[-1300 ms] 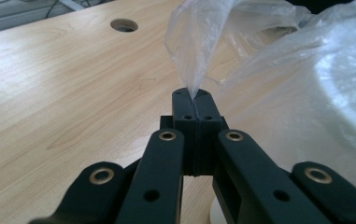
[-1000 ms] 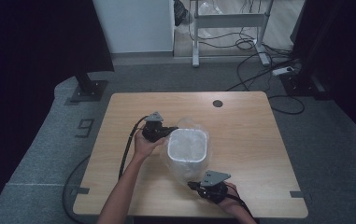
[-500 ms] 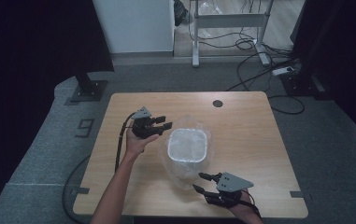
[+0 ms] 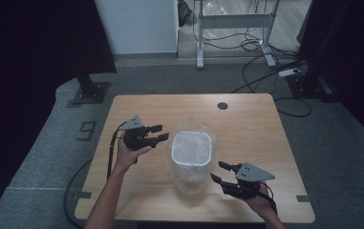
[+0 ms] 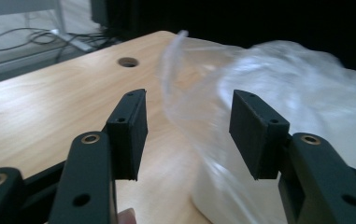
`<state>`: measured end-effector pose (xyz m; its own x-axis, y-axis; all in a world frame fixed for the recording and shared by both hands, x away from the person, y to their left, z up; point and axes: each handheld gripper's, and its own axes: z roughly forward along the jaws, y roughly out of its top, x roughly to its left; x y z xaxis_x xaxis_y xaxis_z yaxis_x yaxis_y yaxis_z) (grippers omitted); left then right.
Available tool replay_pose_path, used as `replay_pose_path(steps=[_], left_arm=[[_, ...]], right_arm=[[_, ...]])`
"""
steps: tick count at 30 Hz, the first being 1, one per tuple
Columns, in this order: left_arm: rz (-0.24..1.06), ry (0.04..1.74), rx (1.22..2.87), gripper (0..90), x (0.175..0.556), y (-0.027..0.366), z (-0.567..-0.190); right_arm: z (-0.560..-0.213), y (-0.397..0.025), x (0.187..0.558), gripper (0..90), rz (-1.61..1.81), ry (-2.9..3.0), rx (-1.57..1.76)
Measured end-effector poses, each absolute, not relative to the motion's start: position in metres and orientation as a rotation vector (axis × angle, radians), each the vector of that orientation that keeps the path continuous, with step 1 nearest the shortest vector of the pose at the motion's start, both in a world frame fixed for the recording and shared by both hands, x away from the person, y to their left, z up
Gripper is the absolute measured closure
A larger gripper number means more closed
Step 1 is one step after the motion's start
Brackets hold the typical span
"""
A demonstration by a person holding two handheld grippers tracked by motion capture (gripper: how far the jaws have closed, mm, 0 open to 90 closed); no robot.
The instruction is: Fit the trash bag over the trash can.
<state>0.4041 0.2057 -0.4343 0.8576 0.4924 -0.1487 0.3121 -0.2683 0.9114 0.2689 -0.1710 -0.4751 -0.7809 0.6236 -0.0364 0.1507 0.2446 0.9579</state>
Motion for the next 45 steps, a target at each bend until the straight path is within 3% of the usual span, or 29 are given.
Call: replay_pose_path(steps=[13,19,26,36,45], left_arm=[[0.088,0.493,1.949,43.1,0.384,0.209,-0.449],[0.059,0.467,1.965,44.8,0.385,0.207,-0.458],[0.074,0.451,1.975,53.9,0.383,0.202,-0.463],[0.105,0.493,1.963,89.2,0.38,0.2,-0.463],[0.138,0.58,1.974,90.0,0.38,0.197,-0.467]], right_arm=[[-0.479,-0.174,0.285,46.7,1.588,2.139,0.697],[-0.481,-0.171,0.292,54.3,1.626,2.158,0.678],[-0.481,-0.166,0.295,71.1,1.629,2.169,0.645],[-0.481,-0.161,0.293,88.7,1.589,2.149,0.623],[-0.486,-0.161,0.295,89.3,1.547,2.14,0.673]])
